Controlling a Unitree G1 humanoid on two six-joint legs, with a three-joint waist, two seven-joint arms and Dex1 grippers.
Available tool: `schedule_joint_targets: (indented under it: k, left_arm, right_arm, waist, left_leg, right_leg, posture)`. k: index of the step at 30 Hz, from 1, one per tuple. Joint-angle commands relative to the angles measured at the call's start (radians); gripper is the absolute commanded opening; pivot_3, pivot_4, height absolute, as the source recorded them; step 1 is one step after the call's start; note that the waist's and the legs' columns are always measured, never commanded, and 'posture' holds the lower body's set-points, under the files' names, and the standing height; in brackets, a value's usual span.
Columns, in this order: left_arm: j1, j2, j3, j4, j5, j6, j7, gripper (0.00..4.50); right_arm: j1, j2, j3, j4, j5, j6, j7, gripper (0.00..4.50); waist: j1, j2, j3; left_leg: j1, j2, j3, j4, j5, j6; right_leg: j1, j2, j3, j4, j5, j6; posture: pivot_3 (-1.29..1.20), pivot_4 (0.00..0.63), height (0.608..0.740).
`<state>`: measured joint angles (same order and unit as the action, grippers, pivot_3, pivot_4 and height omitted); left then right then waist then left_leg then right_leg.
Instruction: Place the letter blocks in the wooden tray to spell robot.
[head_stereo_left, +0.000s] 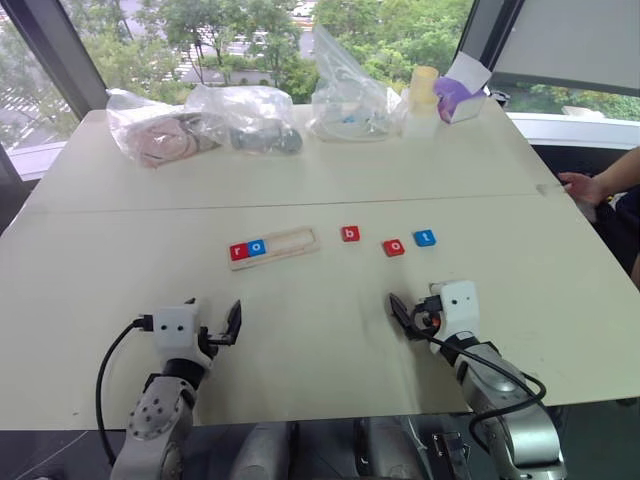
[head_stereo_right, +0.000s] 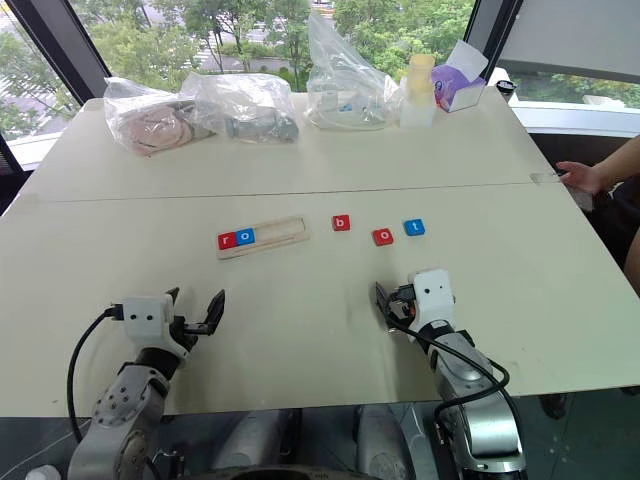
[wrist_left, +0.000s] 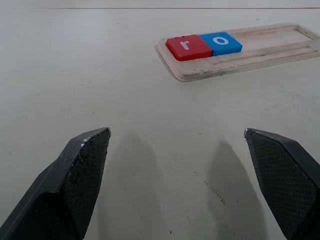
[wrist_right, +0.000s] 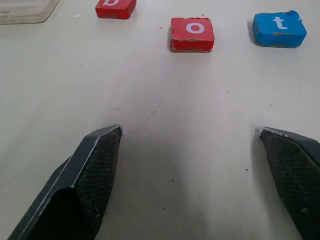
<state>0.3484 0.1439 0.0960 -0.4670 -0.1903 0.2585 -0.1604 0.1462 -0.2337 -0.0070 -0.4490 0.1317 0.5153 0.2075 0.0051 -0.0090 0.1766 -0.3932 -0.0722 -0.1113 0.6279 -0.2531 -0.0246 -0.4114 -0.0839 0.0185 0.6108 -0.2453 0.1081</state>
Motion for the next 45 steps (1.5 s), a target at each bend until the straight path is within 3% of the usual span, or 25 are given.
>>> schedule_joint_targets:
  k: [1, 9, 14, 19, 22, 27, 30, 37, 40, 45]
  left_arm:
    - [0.017, -0.004, 0.002, 0.005, -0.001, -0.043, -0.012, 4.5]
    - [-0.019, 0.01, -0.015, 0.005, 0.004, -0.036, -0.028, 4.5]
    - [-0.091, 0.053, 0.005, -0.016, -0.048, 0.018, -0.077, 4.5]
    - [-0.185, 0.225, 0.046, -0.032, -0.167, 0.079, -0.27, 4.5]
    - [-0.334, 0.427, 0.1, 0.05, -0.263, 0.126, -0.481, 4.5]
    - [-0.61, 0.607, 0.071, 0.403, -0.23, 0.051, -0.719, 4.5]
    - [-0.782, 0.653, -0.001, 0.648, -0.187, -0.031, -0.897, 4.5]
    - [-1.148, 0.616, -0.154, 1.245, -0.062, -0.181, -1.254, 4.5]
    - [-1.254, 0.581, -0.191, 1.429, 0.014, -0.288, -1.29, 4.5]
    - [-1.336, 0.543, -0.226, 1.604, 0.113, -0.417, -1.298, 4.5]
  right_arm:
    - [0.013, 0.002, 0.006, -0.011, 0.0, 0.008, 0.0, 4.46]
    - [-0.013, -0.05, 0.011, -0.001, -0.007, -0.014, 0.045, 4.46]
    - [-0.093, -0.163, 0.004, 0.027, 0.052, 0.01, 0.201, 4.46]
    - [-0.166, -0.371, -0.01, -0.004, 0.175, 0.079, 0.468, 4.46]
    - [-0.251, -0.489, -0.047, -0.011, 0.264, 0.111, 0.606, 4.46]
    - [-0.391, -0.538, -0.058, -0.023, 0.337, 0.138, 0.667, 4.46]
    - [-0.47, -0.531, -0.053, -0.01, 0.342, 0.141, 0.658, 4.46]
    - [-0.527, -0.507, -0.055, -0.043, 0.348, 0.159, 0.607, 4.46]
    - [-0.507, -0.505, -0.066, -0.093, 0.358, 0.183, 0.577, 4.46]
    - [-0.466, -0.536, -0.112, -0.219, 0.483, 0.303, 0.57, 4.46]
  waist:
    - [0.0, 0.0, 0.0]
    - [0.0, 0.0, 0.0]
    - [0.004, 0.0, 0.0]
    - [0.006, 0.002, 0.002]
    - [0.007, 0.002, 0.007]
    - [0.005, 0.002, 0.008]
    - [0.004, 0.0, 0.01]
    - [0.006, -0.002, 0.011]
    - [0.006, -0.003, 0.011]
    - [0.0, -0.003, 0.011]
  left_leg:
    - [0.0, 0.0, 0.0, 0.0, 0.0, 0.0]
    - [0.0, 0.0, 0.0, 0.0, 0.0, 0.0]
    - [0.0, 0.0, 0.0, 0.001, 0.0, 0.001]
    - [0.0, 0.0, 0.0, 0.002, 0.001, 0.001]
    - [0.0, 0.0, 0.0, 0.002, 0.001, 0.001]
    - [0.001, 0.0, 0.001, 0.002, 0.001, 0.001]
    - [0.0, 0.0, 0.001, 0.002, 0.001, 0.001]
    - [-0.007, -0.002, 0.0, 0.003, 0.001, 0.001]
    - [-0.016, -0.002, 0.001, 0.005, 0.003, -0.001]
    - [-0.016, -0.002, 0.001, 0.005, 0.002, 0.001]
  right_leg:
    - [0.0, 0.0, 0.0, 0.0, 0.0, 0.0]
    - [0.0, 0.0, 0.0, 0.0, 0.0, 0.0]
    - [0.0, 0.001, -0.001, 0.001, 0.001, 0.0]
    - [0.001, 0.002, -0.002, 0.001, 0.002, -0.003]
    - [0.0, 0.003, -0.003, 0.002, 0.003, -0.005]
    - [0.001, 0.003, -0.003, 0.002, 0.003, -0.005]
    - [-0.001, 0.004, -0.003, 0.003, 0.004, -0.004]
    - [-0.006, 0.002, -0.004, 0.004, 0.007, 0.0]
    - [-0.017, 0.002, -0.003, 0.008, 0.008, 0.002]
    - [-0.018, 0.002, -0.003, 0.008, 0.008, 0.002]
  posture:
    - [0.0, 0.15, 0.74]
    - [0.0, 0.15, 0.74]
    - [0.0, 0.15, 0.74]
    - [0.0, 0.15, 0.74]
    - [0.0, 0.15, 0.74]
    - [0.0, 0.15, 0.74]
    - [0.0, 0.15, 0.74]
    - [0.0, 0.15, 0.74]
    - [0.0, 0.15, 0.74]
    - [0.0, 0.15, 0.74]
